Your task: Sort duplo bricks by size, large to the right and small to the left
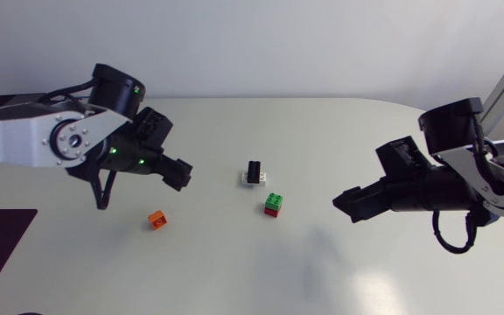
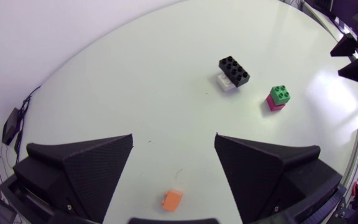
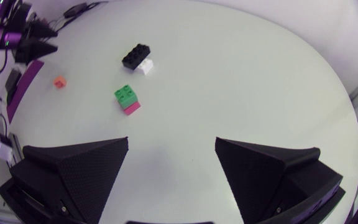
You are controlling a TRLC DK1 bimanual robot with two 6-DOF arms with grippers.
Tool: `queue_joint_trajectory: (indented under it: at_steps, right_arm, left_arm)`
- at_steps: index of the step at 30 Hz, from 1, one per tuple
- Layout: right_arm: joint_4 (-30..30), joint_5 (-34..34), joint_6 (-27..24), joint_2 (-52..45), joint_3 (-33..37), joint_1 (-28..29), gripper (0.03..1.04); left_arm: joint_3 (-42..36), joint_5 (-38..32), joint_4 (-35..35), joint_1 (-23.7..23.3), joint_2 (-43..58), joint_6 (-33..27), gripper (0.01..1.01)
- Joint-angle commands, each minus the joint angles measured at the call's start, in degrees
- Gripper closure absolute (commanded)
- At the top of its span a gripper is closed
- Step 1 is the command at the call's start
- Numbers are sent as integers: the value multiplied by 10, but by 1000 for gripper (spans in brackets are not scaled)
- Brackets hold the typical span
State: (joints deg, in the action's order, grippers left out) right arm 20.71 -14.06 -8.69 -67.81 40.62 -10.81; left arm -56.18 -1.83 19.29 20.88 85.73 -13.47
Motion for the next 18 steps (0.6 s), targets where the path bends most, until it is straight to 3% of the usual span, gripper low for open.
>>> queue_joint_trajectory:
  at_steps: [1, 4, 11, 18]
  right_arm:
    - [8, -18, -85, -21, 11, -10, 59]
    - [-24, -26, -92, -34, 17, -19, 74]
    - [-23, -29, -100, -168, 97, -68, 102]
    - [-51, -27, -101, -247, 121, -89, 100]
  left_arm:
    - [-56, 24, 15, 6, 62, -19, 123]
    - [-103, 50, 26, 11, 117, -15, 123]
    - [-203, 96, 52, 28, 223, -13, 128]
    - [-315, 140, 89, 56, 313, 15, 211]
